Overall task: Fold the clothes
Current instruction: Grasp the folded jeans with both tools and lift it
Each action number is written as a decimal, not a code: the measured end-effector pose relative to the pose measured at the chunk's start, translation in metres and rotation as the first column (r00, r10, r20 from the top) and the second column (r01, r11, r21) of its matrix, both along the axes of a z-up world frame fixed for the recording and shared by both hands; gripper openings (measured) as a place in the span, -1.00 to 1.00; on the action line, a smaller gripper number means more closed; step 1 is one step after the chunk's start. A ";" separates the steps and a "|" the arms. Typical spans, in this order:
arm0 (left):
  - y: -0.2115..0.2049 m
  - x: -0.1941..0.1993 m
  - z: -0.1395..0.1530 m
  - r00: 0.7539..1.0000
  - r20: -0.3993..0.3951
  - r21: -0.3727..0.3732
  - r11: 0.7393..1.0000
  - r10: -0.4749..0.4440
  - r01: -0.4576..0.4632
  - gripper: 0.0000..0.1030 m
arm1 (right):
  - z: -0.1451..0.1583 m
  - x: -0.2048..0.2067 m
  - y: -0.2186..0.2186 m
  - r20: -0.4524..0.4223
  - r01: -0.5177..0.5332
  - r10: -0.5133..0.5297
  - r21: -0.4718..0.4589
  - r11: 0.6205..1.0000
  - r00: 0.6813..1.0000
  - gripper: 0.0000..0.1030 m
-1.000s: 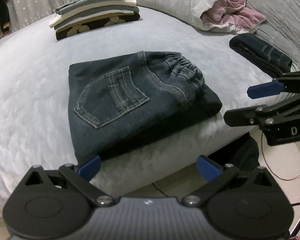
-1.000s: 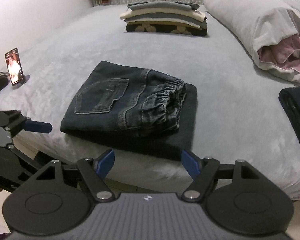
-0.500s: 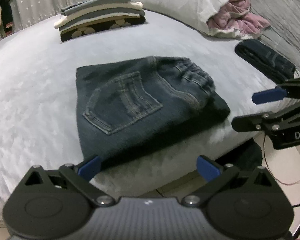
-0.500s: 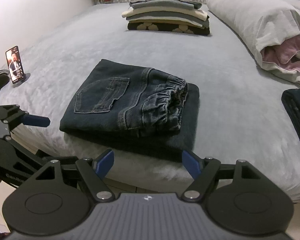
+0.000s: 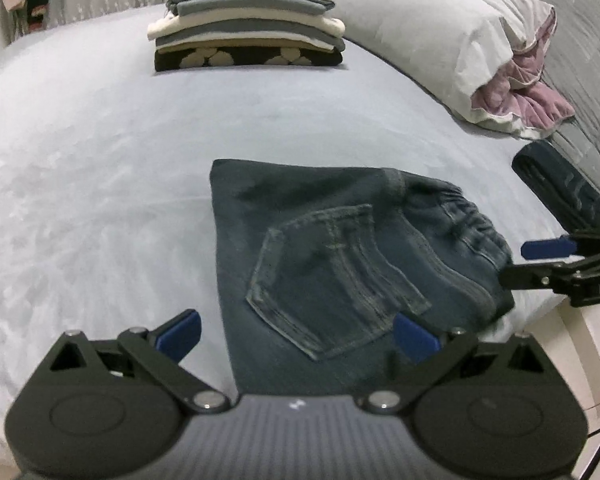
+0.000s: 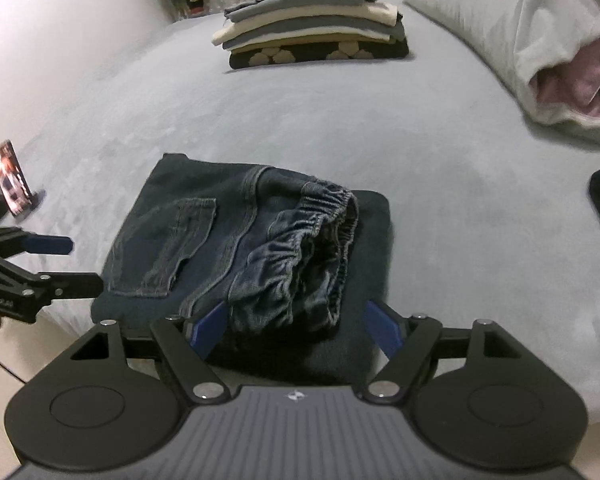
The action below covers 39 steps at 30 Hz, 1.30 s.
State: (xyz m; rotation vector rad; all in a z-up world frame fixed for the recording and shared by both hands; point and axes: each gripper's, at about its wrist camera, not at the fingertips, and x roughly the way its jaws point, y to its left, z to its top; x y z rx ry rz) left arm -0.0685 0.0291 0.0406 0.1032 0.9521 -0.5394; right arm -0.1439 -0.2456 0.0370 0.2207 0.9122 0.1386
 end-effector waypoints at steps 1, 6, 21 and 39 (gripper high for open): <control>0.003 0.007 -0.003 1.000 -0.014 -0.011 1.000 -0.004 0.003 0.99 | -0.002 0.003 -0.004 -0.006 -0.002 0.002 0.026 1.000 1.000 0.53; 0.021 0.042 -0.021 0.992 -0.127 -0.138 0.990 0.013 -0.031 0.99 | -0.014 0.013 -0.030 -0.022 0.015 -0.011 0.187 0.982 1.000 0.59; 0.030 0.064 -0.075 0.961 -0.278 -0.391 0.913 0.003 -0.116 0.62 | -0.097 0.020 -0.104 -0.135 0.228 -0.184 0.649 0.726 0.974 0.68; -0.013 0.044 -0.040 0.986 -0.052 -0.208 0.964 0.155 -0.163 -0.34 | -0.079 0.014 -0.059 0.054 0.150 -0.214 0.548 0.823 0.975 -0.12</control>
